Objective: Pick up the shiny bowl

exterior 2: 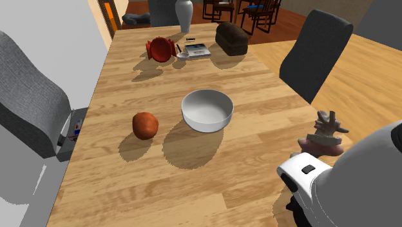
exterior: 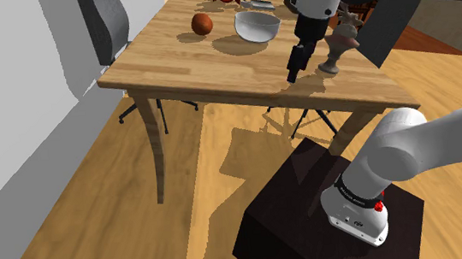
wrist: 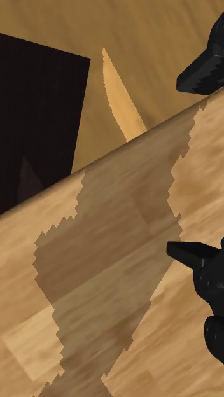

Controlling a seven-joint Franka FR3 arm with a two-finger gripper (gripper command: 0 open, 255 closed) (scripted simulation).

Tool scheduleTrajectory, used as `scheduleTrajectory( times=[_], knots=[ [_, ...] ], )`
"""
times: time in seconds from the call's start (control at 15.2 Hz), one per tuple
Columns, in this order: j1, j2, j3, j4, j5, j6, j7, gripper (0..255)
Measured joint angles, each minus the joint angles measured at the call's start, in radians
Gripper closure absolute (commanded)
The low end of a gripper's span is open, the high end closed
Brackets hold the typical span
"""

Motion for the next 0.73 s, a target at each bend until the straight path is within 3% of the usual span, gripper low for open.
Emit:
scheduleTrajectory(
  times=[0.26, 0.73],
  knots=[
    [-0.014, 0.074, -0.021, 0.051, -0.022, 0.025, -0.027, 0],
    [-0.046, 0.316, -0.076, 0.253, -0.073, 0.074, -0.102, 0]
  ],
)
